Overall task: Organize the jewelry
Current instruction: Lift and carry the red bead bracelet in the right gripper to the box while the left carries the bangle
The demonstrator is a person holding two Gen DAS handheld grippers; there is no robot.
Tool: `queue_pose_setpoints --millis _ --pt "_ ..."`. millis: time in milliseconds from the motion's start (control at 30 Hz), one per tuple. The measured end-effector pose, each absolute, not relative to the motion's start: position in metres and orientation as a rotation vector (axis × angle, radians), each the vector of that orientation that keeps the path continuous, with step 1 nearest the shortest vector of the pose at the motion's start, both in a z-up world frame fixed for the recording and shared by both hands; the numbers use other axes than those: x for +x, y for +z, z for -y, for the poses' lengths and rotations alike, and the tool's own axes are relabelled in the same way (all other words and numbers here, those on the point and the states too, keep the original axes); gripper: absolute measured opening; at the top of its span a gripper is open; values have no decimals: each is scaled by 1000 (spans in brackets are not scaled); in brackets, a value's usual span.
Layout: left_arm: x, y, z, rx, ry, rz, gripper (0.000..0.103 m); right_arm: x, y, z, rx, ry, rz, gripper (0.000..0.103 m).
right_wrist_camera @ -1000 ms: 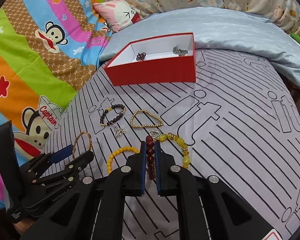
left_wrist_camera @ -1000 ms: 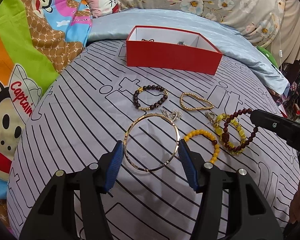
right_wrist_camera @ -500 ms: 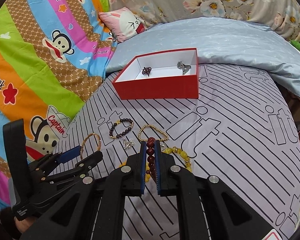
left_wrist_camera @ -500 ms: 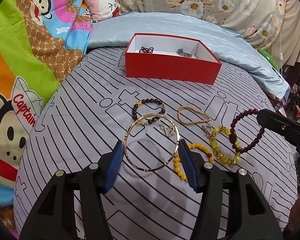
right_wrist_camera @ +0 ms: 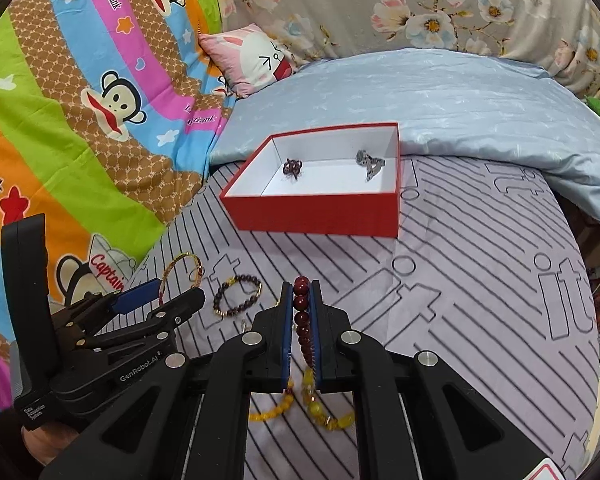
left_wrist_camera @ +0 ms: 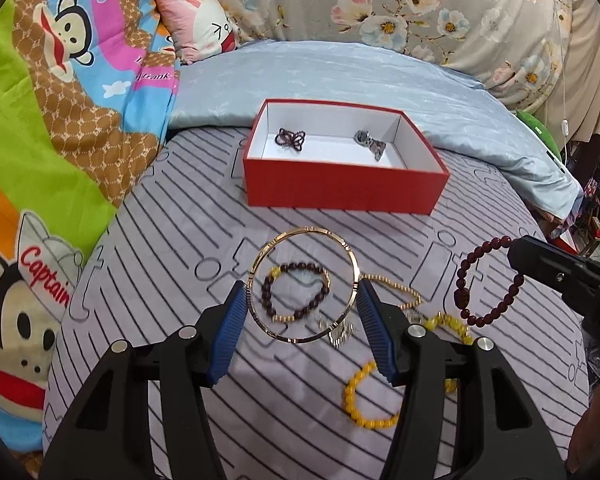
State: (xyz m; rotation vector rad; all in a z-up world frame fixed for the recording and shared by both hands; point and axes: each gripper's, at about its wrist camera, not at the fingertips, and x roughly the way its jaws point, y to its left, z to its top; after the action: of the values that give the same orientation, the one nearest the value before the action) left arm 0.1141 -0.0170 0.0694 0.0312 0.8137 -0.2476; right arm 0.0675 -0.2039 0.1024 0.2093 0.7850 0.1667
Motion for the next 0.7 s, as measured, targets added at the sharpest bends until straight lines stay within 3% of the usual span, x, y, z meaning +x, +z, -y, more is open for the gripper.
queue_pose_setpoints --millis 400,700 --pt "206 113 36 51 -240 -702 53 163 135 219 186 143 -700 8" --pt "274 102 58 61 -255 -715 53 236 121 228 237 133 -729 8"
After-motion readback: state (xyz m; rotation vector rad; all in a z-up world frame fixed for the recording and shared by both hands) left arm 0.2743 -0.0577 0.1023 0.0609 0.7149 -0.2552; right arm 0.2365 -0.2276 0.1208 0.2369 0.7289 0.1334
